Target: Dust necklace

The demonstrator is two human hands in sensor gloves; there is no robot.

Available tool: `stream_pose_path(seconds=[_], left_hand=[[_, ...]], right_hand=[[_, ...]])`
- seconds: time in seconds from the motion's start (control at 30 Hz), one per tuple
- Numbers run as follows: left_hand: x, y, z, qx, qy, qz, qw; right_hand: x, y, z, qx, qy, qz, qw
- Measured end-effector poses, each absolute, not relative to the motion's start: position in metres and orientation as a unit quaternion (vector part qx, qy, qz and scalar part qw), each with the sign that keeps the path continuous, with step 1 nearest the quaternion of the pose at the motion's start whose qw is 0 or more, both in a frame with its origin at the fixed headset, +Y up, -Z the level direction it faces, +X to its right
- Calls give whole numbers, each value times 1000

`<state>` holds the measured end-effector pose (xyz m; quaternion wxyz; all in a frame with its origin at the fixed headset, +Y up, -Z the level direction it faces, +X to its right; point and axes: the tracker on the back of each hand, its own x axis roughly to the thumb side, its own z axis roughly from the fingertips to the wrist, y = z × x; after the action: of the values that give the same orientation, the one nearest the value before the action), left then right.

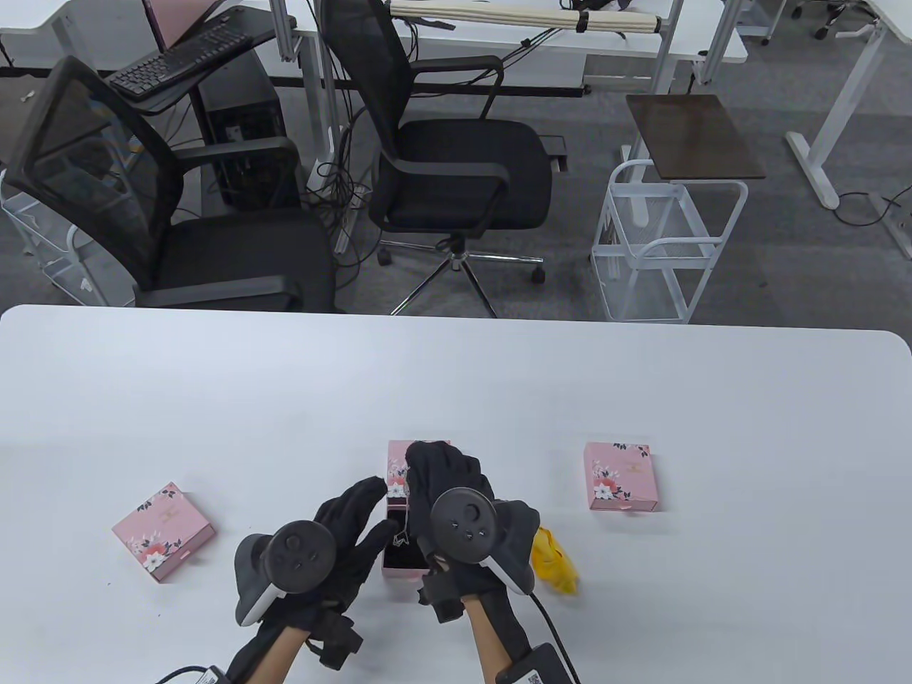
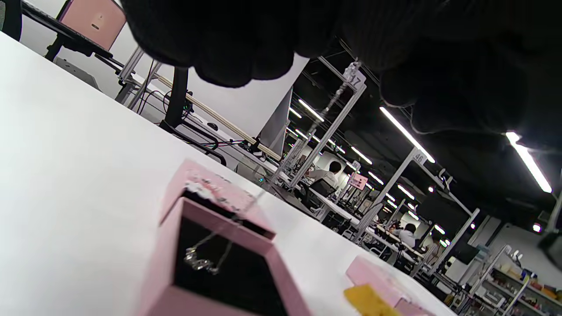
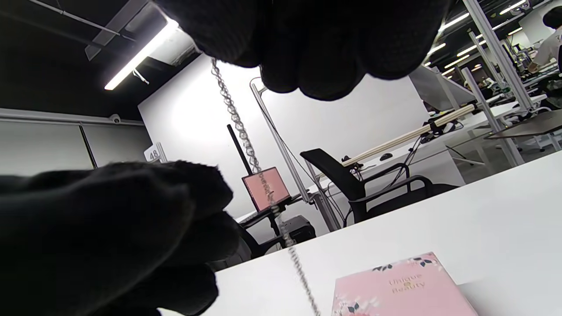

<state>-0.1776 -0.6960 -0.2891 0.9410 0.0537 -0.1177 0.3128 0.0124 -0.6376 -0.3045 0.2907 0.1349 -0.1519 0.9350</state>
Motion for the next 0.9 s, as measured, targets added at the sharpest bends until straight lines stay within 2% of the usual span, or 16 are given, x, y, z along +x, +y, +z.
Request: stream_pose_path(seconds=[0.17, 0.37, 0.53, 0.63, 0.9], left_hand=[[-164, -684, -307, 20, -116, 338, 934], [-163, -684, -321, 9, -125, 439, 890], [-170, -680, -324, -20, -133, 447, 884], [-175, -679, -325, -44, -133, 449, 882], [-186, -680, -327, -135, -105, 514, 841]], right_hand=[[15, -630, -300, 140, -168, 923, 315], [20, -626, -298, 131, -194, 916, 327], [25, -629, -301, 122, -186, 911, 347], [25, -632, -302, 112, -185, 912, 349], [27, -639, -306, 94, -183, 918, 339]])
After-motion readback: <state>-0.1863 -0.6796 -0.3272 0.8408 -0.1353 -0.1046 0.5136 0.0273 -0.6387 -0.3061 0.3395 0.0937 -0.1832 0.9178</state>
